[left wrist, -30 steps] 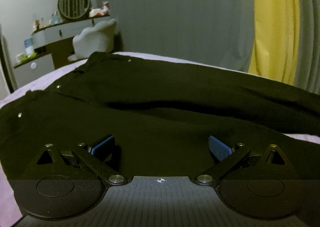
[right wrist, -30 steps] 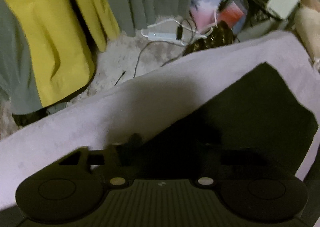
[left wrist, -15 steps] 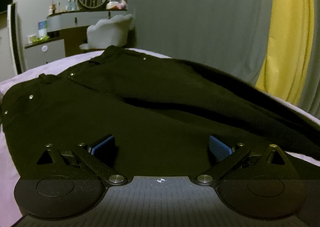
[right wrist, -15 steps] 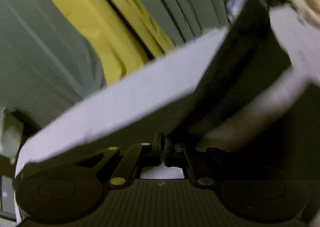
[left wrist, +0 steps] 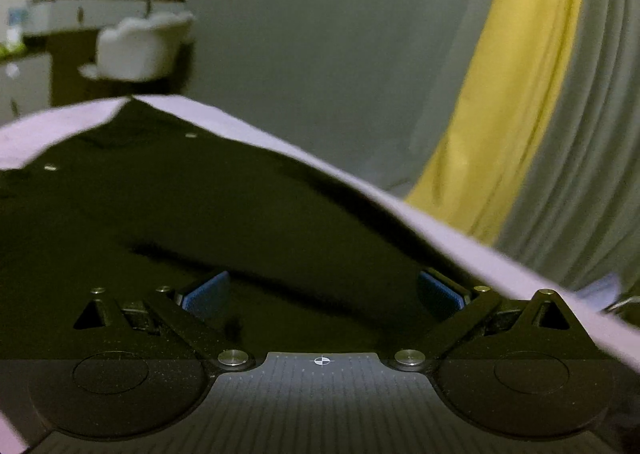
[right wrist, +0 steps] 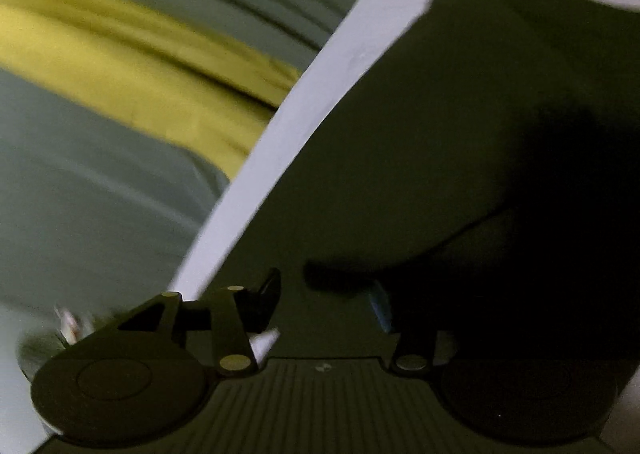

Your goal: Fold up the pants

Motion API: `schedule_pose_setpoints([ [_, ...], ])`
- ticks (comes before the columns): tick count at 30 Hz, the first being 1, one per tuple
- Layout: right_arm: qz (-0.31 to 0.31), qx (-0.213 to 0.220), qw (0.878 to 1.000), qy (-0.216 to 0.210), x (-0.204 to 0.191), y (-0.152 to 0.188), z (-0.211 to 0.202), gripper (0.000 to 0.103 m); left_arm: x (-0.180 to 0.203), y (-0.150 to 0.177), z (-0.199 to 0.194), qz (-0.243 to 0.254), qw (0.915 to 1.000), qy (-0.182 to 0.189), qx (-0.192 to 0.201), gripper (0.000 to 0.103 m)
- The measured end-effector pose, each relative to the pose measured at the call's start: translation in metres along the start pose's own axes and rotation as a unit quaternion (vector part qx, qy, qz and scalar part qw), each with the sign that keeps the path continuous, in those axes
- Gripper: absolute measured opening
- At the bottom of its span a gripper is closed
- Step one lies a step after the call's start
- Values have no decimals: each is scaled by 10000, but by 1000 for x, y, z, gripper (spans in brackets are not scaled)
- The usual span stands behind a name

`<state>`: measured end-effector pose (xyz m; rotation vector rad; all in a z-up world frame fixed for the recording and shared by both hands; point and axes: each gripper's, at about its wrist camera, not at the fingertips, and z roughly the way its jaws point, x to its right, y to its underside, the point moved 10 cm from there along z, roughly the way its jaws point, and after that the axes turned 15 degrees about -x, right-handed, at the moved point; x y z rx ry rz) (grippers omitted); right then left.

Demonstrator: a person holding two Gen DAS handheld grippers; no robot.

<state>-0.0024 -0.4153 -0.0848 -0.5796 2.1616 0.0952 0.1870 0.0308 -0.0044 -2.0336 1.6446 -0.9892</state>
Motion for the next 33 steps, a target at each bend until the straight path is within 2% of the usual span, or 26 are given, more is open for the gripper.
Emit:
schedule_pose_setpoints([
  [5,185,183,9992,-291,-4,-12,11,48,13,-31,41,-588,9949,583,-569,103],
  [6,163,208,9991,-318,-6,-13,12,30,14,-37,52,-717,9930,631,-690,103],
  [7,147,239,9991,-332,-5,-14,11,17,13,-43,62,-790,9916,671,-776,103],
  [8,96,272,9990,-354,-2,-12,7,9,14,-49,71,-832,9906,684,-840,103],
  [12,169,102,9991,-377,7,-3,15,8,15,-73,108,-888,9902,492,-956,103],
  [16,92,89,9991,-407,8,-8,28,6,16,-88,150,-1300,9808,733,-1257,102],
  [18,105,105,9989,-441,9,-8,29,5,13,-94,171,-1449,9781,684,-1328,87],
  [19,88,118,9989,-455,9,-9,31,4,13,-95,181,-1485,9768,651,-1400,67],
  [20,53,127,9989,-459,10,-9,30,4,14,-93,190,-1527,9737,686,-1544,52],
  [22,-25,160,9987,-485,13,-9,29,4,17,-89,206,-1673,9656,934,-1755,43],
  [23,-53,174,9986,-491,13,-11,32,3,17,-90,209,-1742,9642,1011,-1724,38],
  [24,-66,192,9985,-509,13,-12,33,3,15,-91,211,-1793,9638,1053,-1670,29],
  [25,-71,205,9984,-524,13,-13,35,3,12,-90,212,-1832,9636,1006,-1667,11],
  [29,-134,253,9982,-529,14,-14,32,3,6,-81,193,-1655,9688,1111,-1471,6],
  [33,-252,224,9986,-403,10,-17,31,3,7,-76,150,-1549,9754,1212,-1001,5],
])
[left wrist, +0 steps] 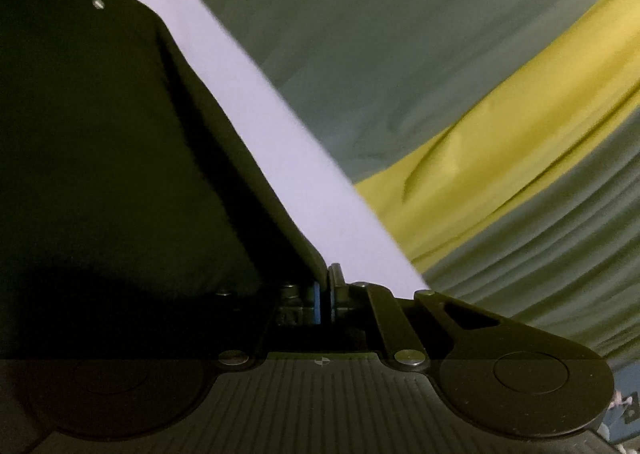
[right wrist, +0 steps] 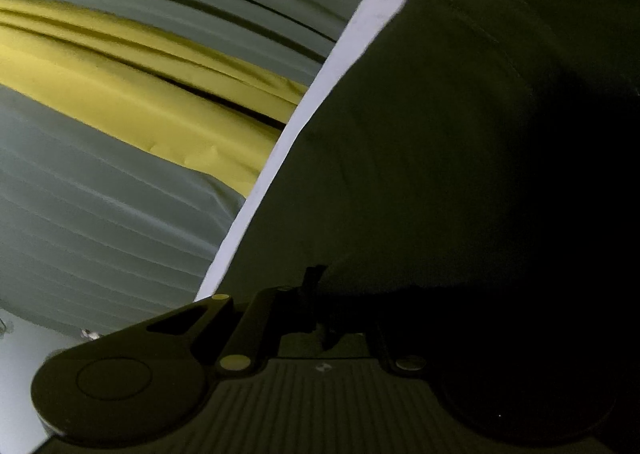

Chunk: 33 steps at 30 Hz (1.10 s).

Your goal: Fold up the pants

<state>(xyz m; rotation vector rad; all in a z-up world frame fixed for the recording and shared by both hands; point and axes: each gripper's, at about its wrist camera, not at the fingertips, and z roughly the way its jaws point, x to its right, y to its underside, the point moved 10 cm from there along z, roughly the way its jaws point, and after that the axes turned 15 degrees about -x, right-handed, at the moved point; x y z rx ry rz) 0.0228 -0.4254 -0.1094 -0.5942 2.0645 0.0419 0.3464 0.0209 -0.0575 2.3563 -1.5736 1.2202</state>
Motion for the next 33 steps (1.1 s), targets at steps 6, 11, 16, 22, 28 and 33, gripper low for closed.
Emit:
schedule_pose_setpoints([
  [6,11,254,9996,-104,-16,-1,-40,4,-4,58,-98,351,9973,-3,640,5],
  [11,-529,687,9951,-479,-46,3,-117,4,-38,146,-152,241,9978,14,618,6],
  [16,-1033,495,9927,386,-37,18,-139,4,-77,202,-151,276,9976,-642,-19,27],
  [22,-474,52,9949,888,-16,25,-129,5,-99,141,-205,-290,9941,-509,916,70],
  [28,-725,106,9901,1198,-19,26,-119,7,-96,38,-243,-15,9856,-872,1448,84],
  [33,-717,36,9871,1433,-16,22,-111,7,-73,-25,-212,370,9893,-984,1009,85],
])
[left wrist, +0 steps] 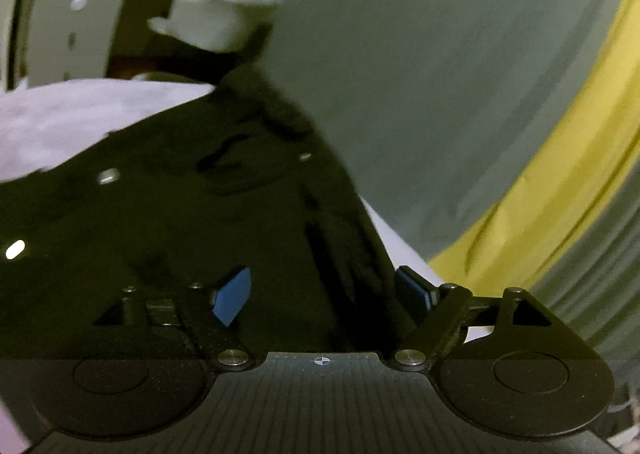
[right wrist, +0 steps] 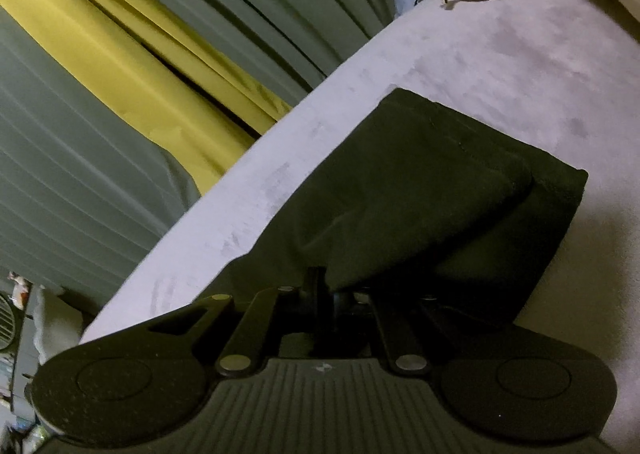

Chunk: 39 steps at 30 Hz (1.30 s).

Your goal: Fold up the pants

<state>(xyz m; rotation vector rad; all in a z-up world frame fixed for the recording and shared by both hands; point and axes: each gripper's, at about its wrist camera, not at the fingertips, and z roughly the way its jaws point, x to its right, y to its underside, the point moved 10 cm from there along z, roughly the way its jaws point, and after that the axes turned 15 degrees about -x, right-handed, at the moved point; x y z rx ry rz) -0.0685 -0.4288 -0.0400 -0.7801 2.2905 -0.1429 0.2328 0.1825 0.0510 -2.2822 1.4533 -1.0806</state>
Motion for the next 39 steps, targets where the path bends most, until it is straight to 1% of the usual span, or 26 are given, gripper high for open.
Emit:
schedule_pose_setpoints([
  [2,-72,-41,9999,116,-1,1,3,7,5,-7,23,205,9991,-215,-290,85],
  [4,-153,-130,9993,324,0,3,7,8,9,-13,54,205,9975,-325,-591,84],
  [7,-151,-308,9977,581,6,4,17,8,8,-18,79,-91,9957,-262,-880,83],
  [8,-139,-350,9972,650,8,4,20,8,9,-18,83,-190,9951,-225,-939,83],
  [9,-106,-391,9967,704,10,4,21,8,14,-10,78,-180,9944,-213,-1018,83],
  [12,-42,-541,9954,793,13,6,26,8,25,-10,95,146,9904,-439,-1300,83],
  [16,-119,-537,9950,833,13,7,27,8,47,4,110,518,9827,-1010,-1465,84],
  [18,-135,-553,9949,830,14,8,29,8,60,3,117,602,9809,-1037,-1534,85],
  [19,-119,-571,9948,837,15,8,31,8,69,10,124,668,9793,-1076,-1580,85],
  [20,-111,-593,9946,850,16,8,33,7,73,14,132,746,9760,-1206,-1653,85],
  [22,-153,-591,9942,883,15,7,36,7,73,21,144,915,9625,-1678,-1924,83],
  [23,-177,-579,9942,893,14,7,36,7,70,26,150,969,9563,-1841,-2056,79],
  [24,-189,-570,9942,896,14,7,37,7,67,31,154,960,9529,-1902,-2160,76],
  [25,-173,-568,9943,883,15,7,38,7,62,35,155,883,9531,-1898,-2186,64],
  [26,-151,-568,9946,857,15,6,39,7,55,36,154,836,9549,-1905,-2119,43],
  [27,-137,-564,9949,826,16,6,39,7,48,35,151,794,9567,-1923,-2036,32],
  [28,-124,-563,9952,797,16,6,39,7,41,34,146,739,9603,-1807,-1991,20],
  [29,-100,-554,9955,757,17,6,38,7,37,33,138,641,9669,-1545,-1926,14],
  [30,-76,-544,9958,729,17,7,38,7,30,31,128,509,9737,-1273,-1821,11],
  [31,-41,-537,9962,680,18,7,38,7,24,28,111,401,9814,-945,-1625,10],
  [33,39,-535,9968,595,18,6,37,7,11,23,63,246,9944,-290,-982,9],
  [34,98,-530,9971,529,19,7,36,7,3,27,36,165,9976,-12,-669,8],
  [35,159,-530,9974,467,19,7,35,7,-8,35,7,64,9989,258,-385,8],
  [36,223,-533,9975,411,20,7,35,7,-23,45,-21,-2,9990,425,-134,8],
  [38,359,-526,9976,276,21,7,32,7,-54,72,-64,-46,9993,337,182,8],
  [39,432,-505,9975,241,22,7,30,7,-74,90,-82,-140,9993,252,251,8],
])
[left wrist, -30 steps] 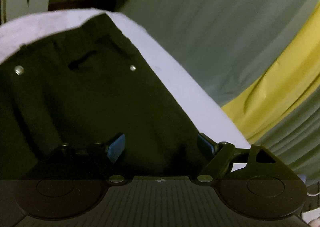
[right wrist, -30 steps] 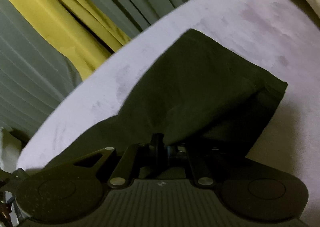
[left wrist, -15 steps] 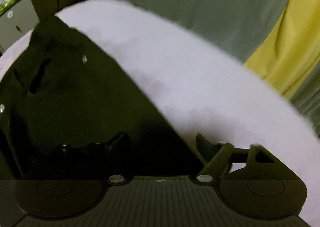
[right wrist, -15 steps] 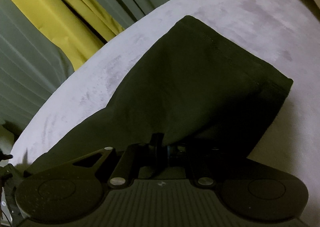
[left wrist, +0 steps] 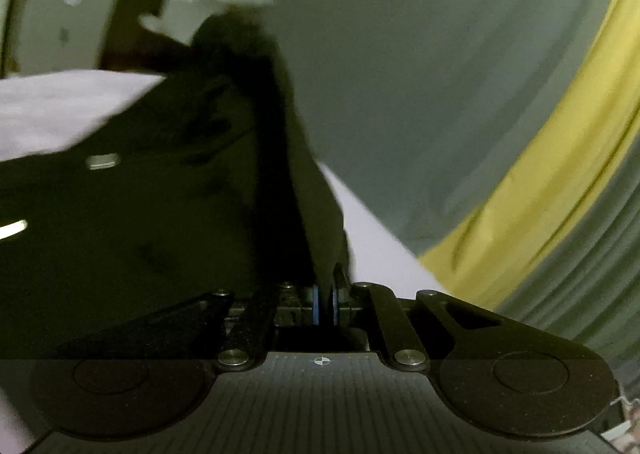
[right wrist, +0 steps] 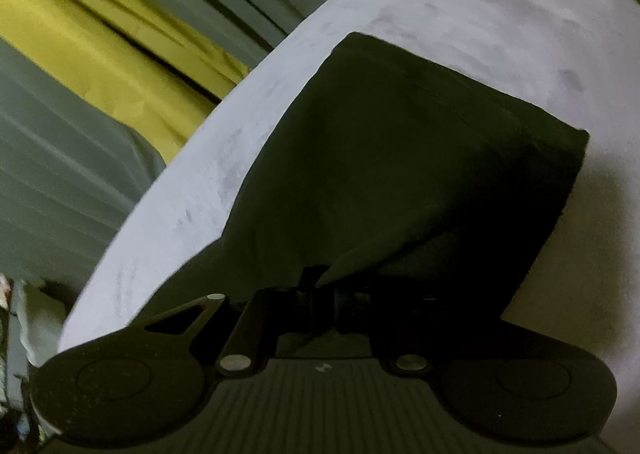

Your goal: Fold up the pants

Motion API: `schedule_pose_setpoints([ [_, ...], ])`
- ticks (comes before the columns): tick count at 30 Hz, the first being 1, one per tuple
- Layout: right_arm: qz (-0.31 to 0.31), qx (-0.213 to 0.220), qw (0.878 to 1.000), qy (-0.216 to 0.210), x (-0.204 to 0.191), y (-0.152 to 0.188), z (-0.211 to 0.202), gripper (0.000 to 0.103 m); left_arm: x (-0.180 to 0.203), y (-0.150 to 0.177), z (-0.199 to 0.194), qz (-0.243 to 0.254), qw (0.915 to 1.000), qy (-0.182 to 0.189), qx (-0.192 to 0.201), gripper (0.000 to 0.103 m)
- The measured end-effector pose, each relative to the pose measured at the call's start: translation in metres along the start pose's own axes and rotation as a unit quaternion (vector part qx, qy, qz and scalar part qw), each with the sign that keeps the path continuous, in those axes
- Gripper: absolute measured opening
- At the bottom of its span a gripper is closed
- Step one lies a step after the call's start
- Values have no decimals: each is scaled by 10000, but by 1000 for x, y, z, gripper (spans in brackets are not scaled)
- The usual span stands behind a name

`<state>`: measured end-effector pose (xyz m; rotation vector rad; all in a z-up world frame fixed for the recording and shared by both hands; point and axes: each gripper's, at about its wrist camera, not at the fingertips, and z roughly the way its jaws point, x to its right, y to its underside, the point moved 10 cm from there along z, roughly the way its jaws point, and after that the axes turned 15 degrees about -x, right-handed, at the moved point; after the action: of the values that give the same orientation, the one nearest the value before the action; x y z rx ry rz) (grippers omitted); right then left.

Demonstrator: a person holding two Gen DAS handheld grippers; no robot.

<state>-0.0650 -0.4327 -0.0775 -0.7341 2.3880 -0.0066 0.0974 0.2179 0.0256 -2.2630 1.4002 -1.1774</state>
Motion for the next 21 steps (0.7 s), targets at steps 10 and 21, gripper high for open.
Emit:
schedule_pose_setpoints([
  [10,61,27,9994,-347,-7,7,-20,14,-137,60,-55,-1284,9875,-907,112,67],
  [21,17,11,9986,-530,-22,5,-17,37,-154,33,-42,-1706,9847,-308,182,71],
])
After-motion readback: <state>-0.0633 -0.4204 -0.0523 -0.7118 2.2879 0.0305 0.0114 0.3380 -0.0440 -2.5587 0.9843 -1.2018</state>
